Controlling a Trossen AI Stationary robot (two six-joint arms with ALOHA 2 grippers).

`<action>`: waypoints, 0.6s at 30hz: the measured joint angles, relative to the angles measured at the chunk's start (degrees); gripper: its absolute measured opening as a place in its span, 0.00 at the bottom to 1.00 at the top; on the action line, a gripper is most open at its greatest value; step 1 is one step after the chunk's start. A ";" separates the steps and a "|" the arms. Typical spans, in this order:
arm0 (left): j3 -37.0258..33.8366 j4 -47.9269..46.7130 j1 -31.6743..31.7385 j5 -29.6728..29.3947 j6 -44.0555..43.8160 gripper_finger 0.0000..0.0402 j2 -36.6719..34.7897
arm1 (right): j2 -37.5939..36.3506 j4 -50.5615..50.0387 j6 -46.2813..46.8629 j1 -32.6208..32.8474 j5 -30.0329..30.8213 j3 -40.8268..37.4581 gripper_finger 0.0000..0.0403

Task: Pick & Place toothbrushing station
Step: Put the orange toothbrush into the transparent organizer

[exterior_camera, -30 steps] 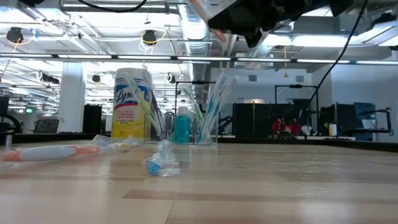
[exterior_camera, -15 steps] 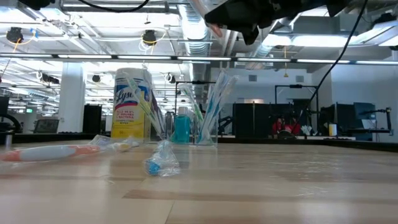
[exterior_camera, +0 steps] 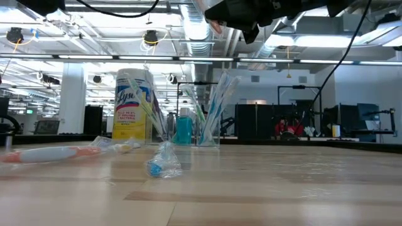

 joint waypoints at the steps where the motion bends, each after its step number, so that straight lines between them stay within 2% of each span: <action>1: 0.00 0.82 0.14 0.70 0.01 0.34 0.37 | 0.00 -0.07 -0.02 0.00 0.00 0.00 0.02; 7: 0.00 1.88 0.27 1.90 -0.02 0.33 0.66 | 0.00 -0.33 -0.04 0.02 -0.04 0.00 0.02; 11: 0.00 1.89 0.27 1.90 -0.04 0.29 0.66 | 0.00 -0.50 -0.08 0.02 -0.03 0.00 0.02; 14: 0.00 1.87 0.27 1.94 -0.04 0.21 0.66 | 0.00 -0.72 -0.07 0.02 -0.02 0.00 0.02; 18: 0.00 1.72 0.27 2.20 -0.04 0.05 0.66 | 0.00 -0.74 -0.07 0.02 0.00 0.00 0.02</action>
